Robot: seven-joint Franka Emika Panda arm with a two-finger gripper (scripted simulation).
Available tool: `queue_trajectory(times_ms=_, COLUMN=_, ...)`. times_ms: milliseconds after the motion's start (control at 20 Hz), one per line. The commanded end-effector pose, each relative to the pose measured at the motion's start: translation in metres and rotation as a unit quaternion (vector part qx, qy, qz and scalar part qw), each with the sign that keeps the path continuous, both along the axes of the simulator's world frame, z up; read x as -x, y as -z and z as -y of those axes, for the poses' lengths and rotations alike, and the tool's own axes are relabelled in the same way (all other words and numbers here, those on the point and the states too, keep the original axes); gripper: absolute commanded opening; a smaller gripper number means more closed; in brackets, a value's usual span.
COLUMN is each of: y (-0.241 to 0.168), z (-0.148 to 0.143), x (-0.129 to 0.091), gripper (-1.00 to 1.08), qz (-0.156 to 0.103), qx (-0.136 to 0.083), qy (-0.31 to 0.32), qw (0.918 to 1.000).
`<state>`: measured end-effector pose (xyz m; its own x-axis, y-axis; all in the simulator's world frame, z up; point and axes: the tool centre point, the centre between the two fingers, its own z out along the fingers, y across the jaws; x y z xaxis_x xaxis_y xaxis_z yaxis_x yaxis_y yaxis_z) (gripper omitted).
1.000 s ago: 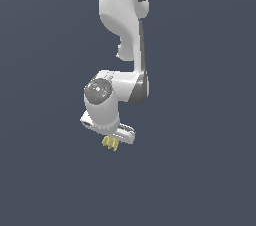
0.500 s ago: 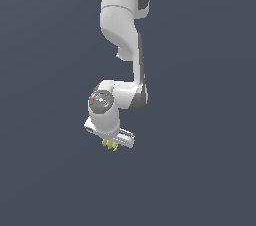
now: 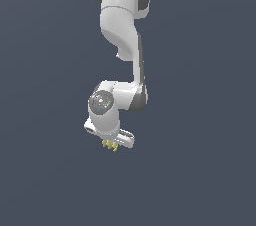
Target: Pick up the object and move it to a goal position.
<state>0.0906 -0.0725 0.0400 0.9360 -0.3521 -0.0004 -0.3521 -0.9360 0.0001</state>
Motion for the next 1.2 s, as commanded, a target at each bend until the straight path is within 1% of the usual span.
queue_trajectory(times_ms=0, y=0.0, z=0.0, x=0.0, gripper=-1.0, qz=0.0, qx=0.0, qy=0.0, qw=1.0)
queue_trajectory(times_ms=300, y=-0.001, z=0.001, x=0.001, gripper=-1.0, qz=0.0, qx=0.0, qy=0.0, qw=1.0)
queue_trajectory(times_ms=600, y=-0.006, z=0.007, x=0.01, gripper=-1.0, qz=0.0, qx=0.0, qy=0.0, qw=1.0)
queue_trajectory(times_ms=900, y=-0.019, z=0.022, x=0.029, gripper=-1.0, qz=0.0, qx=0.0, qy=0.0, qw=1.0)
queue_trajectory(times_ms=1150, y=-0.035, z=0.042, x=0.055, gripper=-1.0, qz=0.0, qx=0.0, qy=0.0, qw=1.0)
